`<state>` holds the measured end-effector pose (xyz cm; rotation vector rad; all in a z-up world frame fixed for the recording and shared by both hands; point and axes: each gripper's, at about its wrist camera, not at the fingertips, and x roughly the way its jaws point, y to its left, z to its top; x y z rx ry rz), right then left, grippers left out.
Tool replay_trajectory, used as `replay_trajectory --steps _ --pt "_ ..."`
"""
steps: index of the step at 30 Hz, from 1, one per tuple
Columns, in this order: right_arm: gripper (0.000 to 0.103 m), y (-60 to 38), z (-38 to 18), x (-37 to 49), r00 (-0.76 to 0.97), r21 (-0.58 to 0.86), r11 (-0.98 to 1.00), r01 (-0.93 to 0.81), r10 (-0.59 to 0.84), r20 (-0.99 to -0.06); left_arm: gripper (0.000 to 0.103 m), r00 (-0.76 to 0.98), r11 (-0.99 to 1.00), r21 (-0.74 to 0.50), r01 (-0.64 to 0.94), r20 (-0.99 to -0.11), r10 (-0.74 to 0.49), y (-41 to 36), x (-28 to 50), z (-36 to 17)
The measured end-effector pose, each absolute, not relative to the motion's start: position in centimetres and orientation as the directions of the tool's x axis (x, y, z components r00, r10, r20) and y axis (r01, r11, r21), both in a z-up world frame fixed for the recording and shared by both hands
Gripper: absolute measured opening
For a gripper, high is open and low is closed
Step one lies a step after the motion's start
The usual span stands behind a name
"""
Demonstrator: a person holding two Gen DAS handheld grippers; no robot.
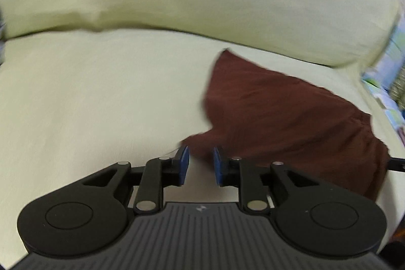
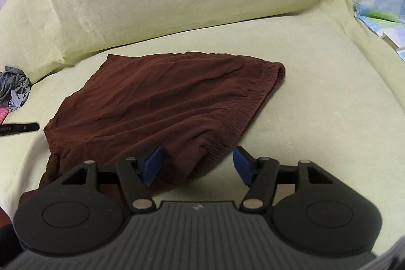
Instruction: Fold clothes
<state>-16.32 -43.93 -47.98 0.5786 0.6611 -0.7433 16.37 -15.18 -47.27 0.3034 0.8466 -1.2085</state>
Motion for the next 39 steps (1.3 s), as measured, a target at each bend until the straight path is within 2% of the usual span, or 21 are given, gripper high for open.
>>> replay_trajectory --steps 2,4,6,7,9,10,17,19,20,21,23,24,25,26,30,35,36,39 --pt "0.059 -43.9 -47.9 -16.7 0.564 0.241 0.613 0.752 -0.41 -0.717 0.026 0.015 0.26 -0.242 0.935 -0.705 -0.709 -15.4 14.8 -47.1" --pt "0.059 -44.3 -48.4 -16.9 0.586 0.256 0.652 0.714 -0.356 -0.728 0.031 -0.086 0.152 -0.273 0.95 -0.695 -0.714 -15.4 13.3 -47.0" --pt "0.06 -44.6 -48.8 -16.8 0.597 0.257 0.681 0.686 -0.324 -0.734 0.059 -0.163 0.072 -0.299 0.951 -0.688 -0.707 -14.8 12.2 -46.9" --pt "0.061 -44.7 -49.0 -16.6 0.601 0.246 0.701 0.669 -0.315 -0.735 0.069 -0.19 0.04 -0.306 0.951 -0.684 -0.705 -14.4 11.6 -46.8" --pt "0.063 -45.2 -49.6 -16.1 0.611 0.23 0.739 0.633 -0.295 -0.735 0.077 -0.228 -0.014 -0.306 0.952 -0.676 -0.701 -13.1 10.5 -46.5" --pt "0.063 -45.8 -50.0 -15.9 0.624 0.241 0.75 0.616 -0.278 -0.73 0.077 -0.243 -0.033 -0.306 0.951 -0.679 -0.693 -12.3 10.0 -46.4" --pt "0.061 -47.3 -50.6 -14.8 0.693 0.346 0.731 0.588 -0.234 -0.682 0.077 -0.224 -0.131 -0.182 0.974 -0.741 -0.633 -9.1 5.8 -46.0" --pt "0.045 -47.3 -50.3 -14.4 0.687 0.341 0.724 0.6 -0.247 -0.683 0.077 -0.24 -0.173 -0.168 0.97 -0.755 -0.611 -8.9 4.4 -46.2" --pt "0.033 -47.2 -50.0 -14.2 0.68 0.335 0.72 0.608 -0.254 -0.688 0.077 -0.244 -0.186 -0.164 0.969 -0.758 -0.605 -8.9 4.0 -46.4" --pt "0.027 -47.1 -49.8 -13.9 0.676 0.333 0.718 0.611 -0.254 -0.692 0.077 -0.246 -0.202 -0.153 0.967 -0.764 -0.597 -9.0 3.4 -46.6" --pt "0.024 -46.9 -49.3 -13.6 0.666 0.321 0.72 0.615 -0.256 -0.701 0.068 -0.241 -0.244 -0.12 0.962 -0.792 -0.561 -9.3 2.3 -47.3" --pt "0.022 -46.7 -49.0 -13.5 0.659 0.31 0.724 0.616 -0.259 -0.706 0.049 -0.237 -0.265 -0.104 0.959 -0.807 -0.541 -9.5 1.7 -47.6" --pt "0.022 -46.4 -48.6 -13.5 0.651 0.292 0.731 0.616 -0.265 -0.711 0.025 -0.233 -0.282 -0.092 0.955 -0.82 -0.522 -9.6 1.3 -47.9" --pt "0.022 -46.1 -48.2 -13.5 0.645 0.278 0.737 0.617 -0.27 -0.715 0.023 -0.236 -0.29 -0.092 0.953 -0.826 -0.511 -9.6 1.2 -48.0" --pt "0.021 -45.9 -46.7 -14.7 0.638 0.274 0.732 0.624 -0.275 -0.72 0.021 -0.327 -0.202 -0.258 0.945 -0.785 -0.525 -8.7 3.4 -47.2" --pt "0.021 -45.5 -44.7 -16.1 0.626 0.273 0.719 0.639 -0.279 -0.729 0.02 -0.39 -0.101 -0.406 0.908 -0.734 -0.555 -7.2 5.9 -46.5" --pt "0.021 -45.5 -44.5 -16.1 0.625 0.279 0.714 0.642 -0.276 -0.731 0.02 -0.396 -0.088 -0.423 0.902 -0.727 -0.561 -6.9 6.2 -46.3" --pt "0.021 -45.5 -44.0 -15.8 0.62 0.305 0.695 0.65 -0.254 -0.742 0.029 -0.343 -0.072 -0.37 0.926 -0.749 -0.567 -6.2 5.9 -45.9"
